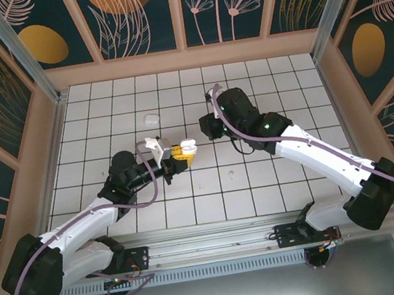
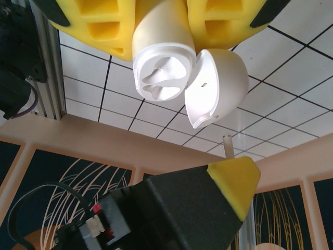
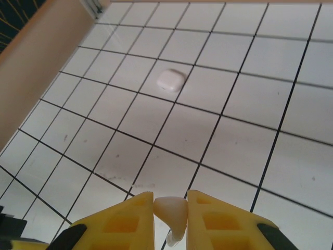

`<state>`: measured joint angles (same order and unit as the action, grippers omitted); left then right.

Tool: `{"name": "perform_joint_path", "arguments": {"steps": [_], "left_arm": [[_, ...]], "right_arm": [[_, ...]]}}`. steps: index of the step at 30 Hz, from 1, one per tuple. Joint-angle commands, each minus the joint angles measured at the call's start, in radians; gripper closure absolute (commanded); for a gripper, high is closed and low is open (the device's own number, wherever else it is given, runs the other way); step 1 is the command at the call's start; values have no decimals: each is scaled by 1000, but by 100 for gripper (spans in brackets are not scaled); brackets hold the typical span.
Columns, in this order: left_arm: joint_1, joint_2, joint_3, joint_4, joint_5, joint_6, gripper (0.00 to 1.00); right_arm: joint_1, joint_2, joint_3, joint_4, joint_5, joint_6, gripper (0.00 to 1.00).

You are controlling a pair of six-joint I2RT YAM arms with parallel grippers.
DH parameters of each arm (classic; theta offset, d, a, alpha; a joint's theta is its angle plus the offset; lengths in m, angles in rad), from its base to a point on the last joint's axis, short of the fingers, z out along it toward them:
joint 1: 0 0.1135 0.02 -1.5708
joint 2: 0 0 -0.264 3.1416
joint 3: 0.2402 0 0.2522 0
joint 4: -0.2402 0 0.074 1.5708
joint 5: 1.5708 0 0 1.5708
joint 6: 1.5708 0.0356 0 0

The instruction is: Insert the wireless bluetooth earbuds into the charging case

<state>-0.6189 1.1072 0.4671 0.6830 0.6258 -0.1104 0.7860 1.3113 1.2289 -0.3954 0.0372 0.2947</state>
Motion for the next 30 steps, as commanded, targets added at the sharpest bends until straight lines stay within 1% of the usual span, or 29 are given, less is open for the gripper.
{"name": "perform_joint_path", "arguments": {"steps": [1, 7, 13, 23, 30], "left_arm": [[-2, 8, 31, 49, 34, -5, 100], [-3, 28, 36, 53, 30, -5, 100], [-3, 43, 50, 48, 28, -9, 100], [-3, 57, 68, 59, 38, -33, 100], [-2, 49, 64, 91, 47, -72, 100]], "right_arm": [[25, -43, -22, 44, 27, -69, 81], [55, -111, -69, 108, 22, -93, 82], [69, -163, -98, 165, -31, -106, 83], [77, -159, -114, 212, -173, -108, 83], [97, -155, -141, 243, -217, -136, 84]]}}
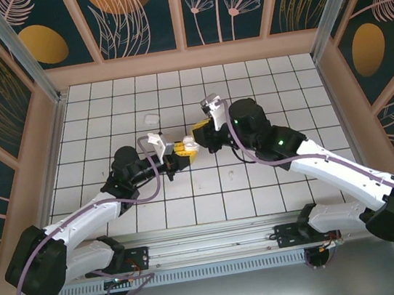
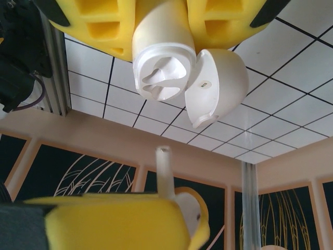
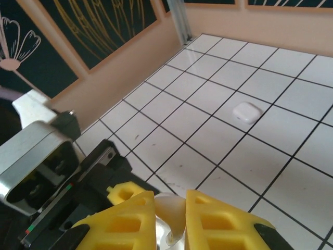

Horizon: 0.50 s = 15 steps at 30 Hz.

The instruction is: Insert the wireless bluetooth earbuds into the charging case

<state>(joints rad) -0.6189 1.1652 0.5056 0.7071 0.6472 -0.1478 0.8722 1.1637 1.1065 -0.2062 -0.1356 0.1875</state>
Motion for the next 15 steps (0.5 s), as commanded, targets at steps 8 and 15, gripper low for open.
{"name": "perform_joint_path", "arguments": {"steps": [8, 15], "left_arm": [[-2, 0, 21, 122, 49, -101, 100], [-3, 22, 14, 157, 61, -143, 100]], "right_arm": [[13, 14, -33, 53, -71, -49, 84], [13, 35, -31, 46, -105, -55, 84]]}}
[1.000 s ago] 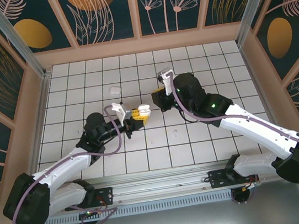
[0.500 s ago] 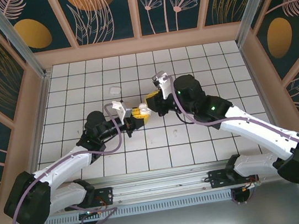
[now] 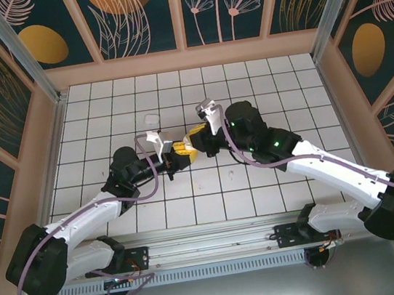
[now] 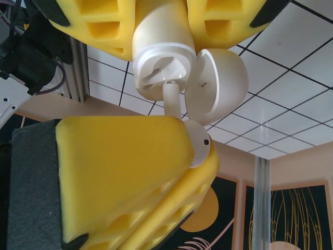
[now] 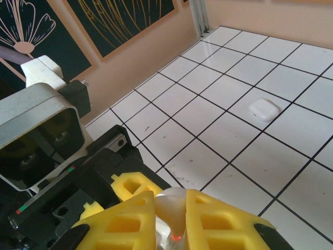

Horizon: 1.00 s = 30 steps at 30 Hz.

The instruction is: Insert the wireless bluetooth earbuds into the charging case

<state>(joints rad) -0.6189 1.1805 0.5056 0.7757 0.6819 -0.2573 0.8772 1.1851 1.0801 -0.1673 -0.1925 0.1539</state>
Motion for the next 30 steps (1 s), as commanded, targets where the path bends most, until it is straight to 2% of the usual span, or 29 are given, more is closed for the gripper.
{"name": "perform_joint_path", "arguments": {"steps": [1, 10, 20, 30], "left_arm": [[-3, 7, 17, 88, 27, -35, 100], [-3, -5, 36, 38, 19, 3, 100], [-3, -13, 33, 25, 23, 22, 100], [-4, -28, 13, 60, 32, 43, 100]], "right_arm": [[9, 16, -3, 5, -53, -24, 84], [15, 35, 18, -75, -68, -52, 84], [14, -13, 40, -132, -22, -86, 84], [16, 20, 100, -209, -67, -99, 86]]}}
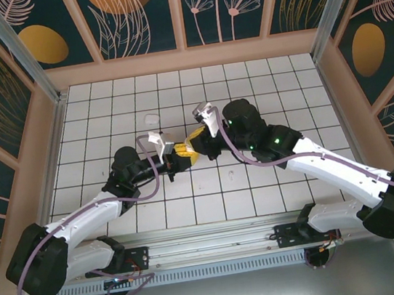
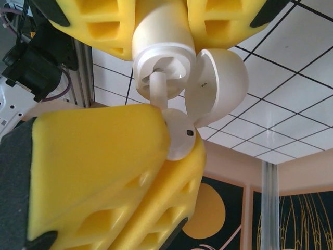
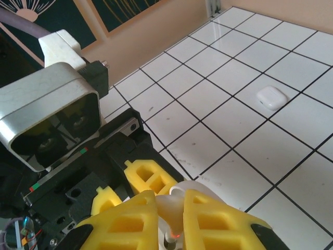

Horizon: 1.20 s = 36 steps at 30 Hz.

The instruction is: Insert the wireless bluetooth earbuds into the charging case

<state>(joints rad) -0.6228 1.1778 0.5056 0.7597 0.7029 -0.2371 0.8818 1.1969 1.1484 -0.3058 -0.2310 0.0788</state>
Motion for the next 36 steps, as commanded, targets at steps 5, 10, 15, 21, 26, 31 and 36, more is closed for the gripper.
{"name": "perform_joint_path", "arguments": {"steps": [5, 10, 15, 21, 26, 31, 36], "left_arm": [[1, -30, 11, 72, 13, 25, 100], [1, -37, 11, 72, 9, 26, 100], [1, -47, 11, 63, 5, 31, 100], [1, -53, 11, 55, -1, 33, 100], [1, -57, 3, 58, 1, 25, 100], [1, -69, -19, 75, -8, 22, 100], [1, -80, -27, 66, -15, 21, 100]], "right_arm": [[11, 9, 42, -85, -42, -25, 86], [12, 28, 36, -89, -62, -22, 86], [13, 45, 32, -91, -59, 0, 73], [13, 41, 55, -87, -18, 25, 61], [10, 48, 86, -99, 7, 73, 53], [6, 34, 115, -95, 6, 112, 50], [6, 5, 128, -63, -13, 162, 48]]}}
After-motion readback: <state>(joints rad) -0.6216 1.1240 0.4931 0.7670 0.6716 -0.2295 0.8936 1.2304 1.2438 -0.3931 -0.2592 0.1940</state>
